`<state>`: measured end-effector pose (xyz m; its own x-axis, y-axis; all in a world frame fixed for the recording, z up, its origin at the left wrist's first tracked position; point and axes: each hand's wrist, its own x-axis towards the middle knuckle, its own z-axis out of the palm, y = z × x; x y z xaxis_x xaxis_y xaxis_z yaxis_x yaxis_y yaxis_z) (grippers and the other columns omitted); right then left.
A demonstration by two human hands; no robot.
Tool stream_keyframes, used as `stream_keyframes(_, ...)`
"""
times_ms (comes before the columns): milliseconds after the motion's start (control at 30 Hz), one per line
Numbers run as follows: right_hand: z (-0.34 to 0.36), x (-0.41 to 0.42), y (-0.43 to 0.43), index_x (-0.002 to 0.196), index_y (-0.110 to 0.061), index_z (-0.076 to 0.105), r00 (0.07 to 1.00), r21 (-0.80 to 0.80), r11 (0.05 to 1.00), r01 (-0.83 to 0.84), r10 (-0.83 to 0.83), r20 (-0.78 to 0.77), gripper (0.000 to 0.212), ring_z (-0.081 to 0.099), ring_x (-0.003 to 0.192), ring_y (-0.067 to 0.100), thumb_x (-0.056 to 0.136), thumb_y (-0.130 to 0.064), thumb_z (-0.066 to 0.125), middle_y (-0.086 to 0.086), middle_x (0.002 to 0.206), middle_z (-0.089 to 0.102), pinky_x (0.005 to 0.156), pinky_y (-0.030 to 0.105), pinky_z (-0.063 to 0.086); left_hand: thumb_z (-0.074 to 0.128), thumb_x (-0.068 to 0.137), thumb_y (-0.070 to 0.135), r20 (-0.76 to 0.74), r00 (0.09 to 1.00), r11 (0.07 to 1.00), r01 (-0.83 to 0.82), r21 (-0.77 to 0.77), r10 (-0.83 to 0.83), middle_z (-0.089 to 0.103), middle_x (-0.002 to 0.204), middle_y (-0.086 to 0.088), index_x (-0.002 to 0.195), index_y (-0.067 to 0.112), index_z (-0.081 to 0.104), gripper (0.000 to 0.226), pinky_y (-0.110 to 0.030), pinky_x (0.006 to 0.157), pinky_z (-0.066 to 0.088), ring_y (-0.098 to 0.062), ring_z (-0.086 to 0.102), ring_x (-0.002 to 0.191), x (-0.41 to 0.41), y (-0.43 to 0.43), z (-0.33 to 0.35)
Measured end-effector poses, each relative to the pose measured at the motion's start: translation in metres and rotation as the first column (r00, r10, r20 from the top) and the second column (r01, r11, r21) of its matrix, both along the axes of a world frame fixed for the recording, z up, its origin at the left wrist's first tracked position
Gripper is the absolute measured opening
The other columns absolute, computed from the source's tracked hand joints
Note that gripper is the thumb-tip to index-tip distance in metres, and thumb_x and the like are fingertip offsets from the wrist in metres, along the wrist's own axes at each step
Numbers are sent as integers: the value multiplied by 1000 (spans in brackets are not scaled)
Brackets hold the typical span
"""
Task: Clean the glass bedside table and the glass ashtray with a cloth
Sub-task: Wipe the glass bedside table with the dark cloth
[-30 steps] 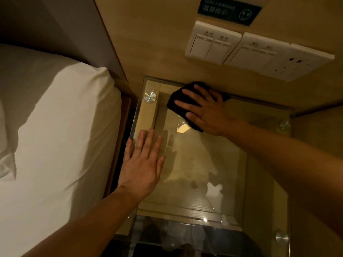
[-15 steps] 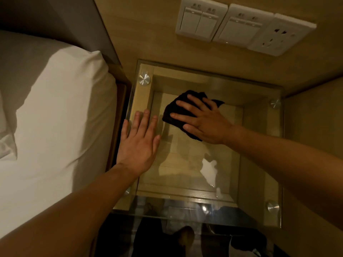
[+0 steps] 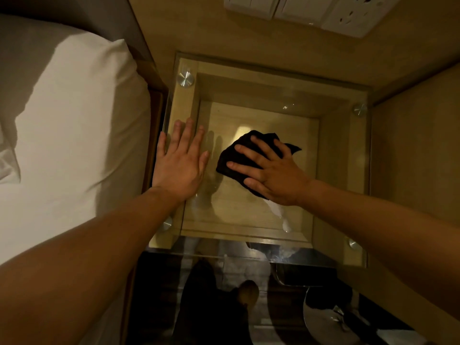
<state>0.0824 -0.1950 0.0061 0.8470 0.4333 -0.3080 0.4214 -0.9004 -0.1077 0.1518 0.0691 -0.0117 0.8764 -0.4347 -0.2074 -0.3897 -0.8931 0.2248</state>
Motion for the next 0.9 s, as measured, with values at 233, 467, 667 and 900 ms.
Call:
stream_keyframes(233, 2, -42, 12, 157, -49, 15, 1000, 15, 1000, 22, -22, -3, 51, 5, 157, 30, 106, -53, 22, -7, 170, 12, 116, 63, 15, 16, 109, 50, -8, 1000, 1000, -1, -10, 1, 3, 175, -6, 165, 24, 10, 62, -55, 129, 2, -25, -5, 161, 0, 1, 2)
stream_keyframes(467, 2, -82, 29, 157, -48, 20, 998, 80, 995, 52, -48, -45, 51, 3, 157, 28, 106, -52, 25, -8, 169, 14, 117, 60, 11, 14, 109, 53, -5, 1000, 1000, 3, 8, -3, 2, 175, -6, 165, 24, 10, 63, -55, 129, 1, -26, -5, 161, 0, 0, 1)
stream_keyframes(667, 2, -114, 47, 156, -47, 25, 998, 114, 992, 53, -50, -34, 50, 13, 156, 28, 106, -51, 31, -9, 168, 20, 115, 57, 17, 14, 108, 55, -22, 1000, 1000, 8, 12, -8, 1, 175, -6, 165, 26, 7, 65, -53, 128, -2, -26, -6, 161, 1, 1, 3)
stream_keyframes(900, 3, -154, 67, 156, -47, 23, 1000, 165, 986, 20, -17, -19, 52, 15, 156, 26, 105, -51, 36, -10, 168, 21, 115, 56, 21, 19, 107, 55, -62, 998, 1000, 6, -13, -7, 1, 175, -5, 165, 26, 10, 65, -52, 127, -4, -25, -6, 161, 5, 2, 7)
